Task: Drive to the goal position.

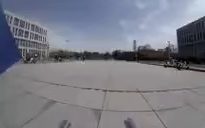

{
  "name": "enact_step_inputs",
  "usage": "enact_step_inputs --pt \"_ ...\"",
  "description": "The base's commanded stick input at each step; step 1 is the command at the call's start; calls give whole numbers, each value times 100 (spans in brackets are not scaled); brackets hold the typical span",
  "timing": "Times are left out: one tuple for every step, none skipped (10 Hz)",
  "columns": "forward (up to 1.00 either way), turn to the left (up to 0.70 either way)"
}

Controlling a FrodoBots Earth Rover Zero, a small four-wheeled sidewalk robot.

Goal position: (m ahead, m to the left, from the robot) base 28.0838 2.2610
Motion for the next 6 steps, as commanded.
enact_step_inputs --pt "85 0" --pt "85 0" --pt "85 0" --pt "85 0" --pt "85 0" --pt "85 0"
